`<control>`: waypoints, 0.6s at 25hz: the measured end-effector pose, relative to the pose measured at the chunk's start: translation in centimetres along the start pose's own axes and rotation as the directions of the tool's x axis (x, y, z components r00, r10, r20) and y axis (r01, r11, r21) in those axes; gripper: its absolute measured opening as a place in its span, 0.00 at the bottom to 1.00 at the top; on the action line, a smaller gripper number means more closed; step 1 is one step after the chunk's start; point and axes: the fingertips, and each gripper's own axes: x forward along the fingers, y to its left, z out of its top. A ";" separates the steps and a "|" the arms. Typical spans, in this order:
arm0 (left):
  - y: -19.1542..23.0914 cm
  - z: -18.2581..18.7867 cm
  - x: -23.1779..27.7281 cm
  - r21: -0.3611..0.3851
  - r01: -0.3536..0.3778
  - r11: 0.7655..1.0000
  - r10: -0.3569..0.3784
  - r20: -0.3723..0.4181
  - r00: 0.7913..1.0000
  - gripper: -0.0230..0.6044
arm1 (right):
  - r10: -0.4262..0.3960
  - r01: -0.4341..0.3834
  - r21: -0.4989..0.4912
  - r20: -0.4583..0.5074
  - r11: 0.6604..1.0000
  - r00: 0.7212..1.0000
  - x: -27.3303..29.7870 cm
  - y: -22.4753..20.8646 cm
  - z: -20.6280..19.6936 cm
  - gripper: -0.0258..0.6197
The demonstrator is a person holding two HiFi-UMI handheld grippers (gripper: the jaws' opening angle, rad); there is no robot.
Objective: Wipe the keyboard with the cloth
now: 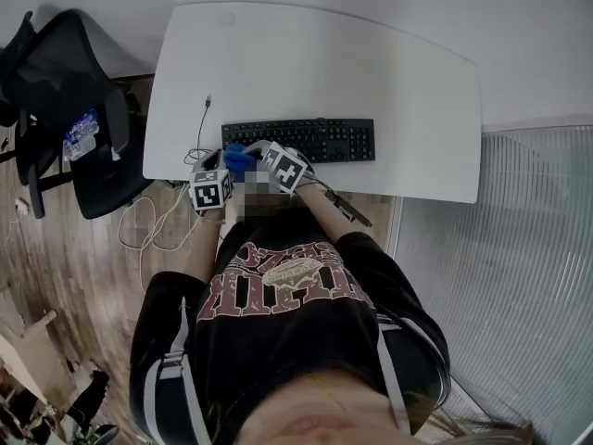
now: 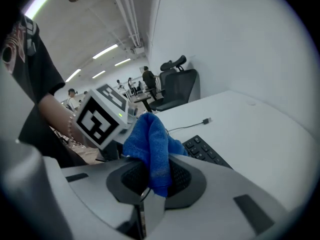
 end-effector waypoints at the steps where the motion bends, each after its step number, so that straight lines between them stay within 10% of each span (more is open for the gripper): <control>1: 0.1 0.0 0.0 0.000 0.002 1.000 -0.002 -0.001 1.000 0.09 | -0.026 0.026 -0.001 -0.021 1.000 0.999 0.6 -0.5 -0.4 0.14; 15: 0.5 0.2 -0.1 0.023 0.000 1.000 0.001 -0.018 1.000 0.09 | -0.170 0.169 -0.025 -0.096 0.985 0.981 -1.0 -3.5 -3.2 0.14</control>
